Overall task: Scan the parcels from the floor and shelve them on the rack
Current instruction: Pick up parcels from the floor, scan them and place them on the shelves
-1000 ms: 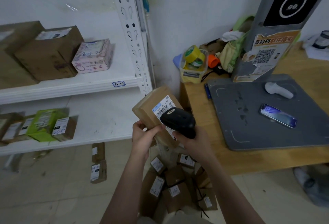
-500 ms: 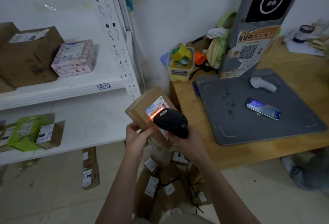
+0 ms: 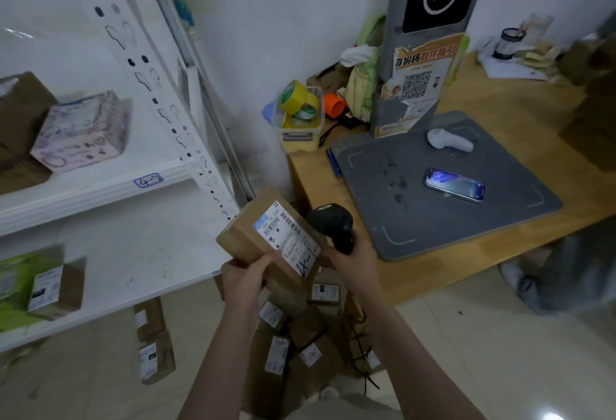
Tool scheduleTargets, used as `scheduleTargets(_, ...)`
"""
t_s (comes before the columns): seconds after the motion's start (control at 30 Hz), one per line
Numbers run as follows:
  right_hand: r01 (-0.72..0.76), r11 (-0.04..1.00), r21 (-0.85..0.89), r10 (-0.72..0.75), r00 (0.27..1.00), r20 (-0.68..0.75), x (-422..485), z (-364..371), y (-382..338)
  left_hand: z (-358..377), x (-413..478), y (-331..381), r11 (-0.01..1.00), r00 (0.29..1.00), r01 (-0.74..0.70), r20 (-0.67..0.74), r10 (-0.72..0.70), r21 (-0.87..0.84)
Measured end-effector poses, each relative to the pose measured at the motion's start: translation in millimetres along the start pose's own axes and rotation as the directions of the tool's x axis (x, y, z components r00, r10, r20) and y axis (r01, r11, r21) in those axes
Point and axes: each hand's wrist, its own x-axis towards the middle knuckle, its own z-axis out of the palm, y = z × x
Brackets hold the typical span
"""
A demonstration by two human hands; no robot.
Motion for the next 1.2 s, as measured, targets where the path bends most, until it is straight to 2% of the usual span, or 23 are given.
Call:
scheduleTargets(0.17,-0.128,0.974,-0.187,0.1,0.984,-0.15,31,-13,37,0,-1,-1,1.0,1.0,-0.008,0.026,0.008,-0.01)
scheduleTargets(0.43,-0.256,0.882,-0.396,0.266,0.963,-0.03,72,-20,71,-5,0,1,0.999,0.998,-0.018,0.054,0.016,0.034)
scheduleTargets(0.73,-0.288,0.865,-0.412,0.294,0.955,-0.05,87,-20,78,11,-3,4,0.998,0.993,-0.023,0.114,0.017,0.055)
scheduleTargets(0.9,-0.262,0.858,-0.442,0.226,0.965,-0.133,81,-17,81,17,-5,2,0.999,0.992,-0.001,0.126,-0.005,0.045)
scheduleTargets(0.97,-0.227,0.865,-0.448,0.147,0.967,-0.207,74,-15,77,16,-7,0,0.999,0.992,0.001,0.127,-0.006,0.041)
scheduleTargets(1.1,-0.076,0.925,-0.372,-0.078,0.921,-0.382,59,-6,57,11,-11,-2,0.999,0.991,-0.005,0.132,0.0,0.034)
scheduleTargets(1.2,0.08,0.96,-0.267,-0.178,0.913,-0.366,47,7,33,-1,-12,-2,1.0,0.994,-0.022,0.107,0.022,0.001)
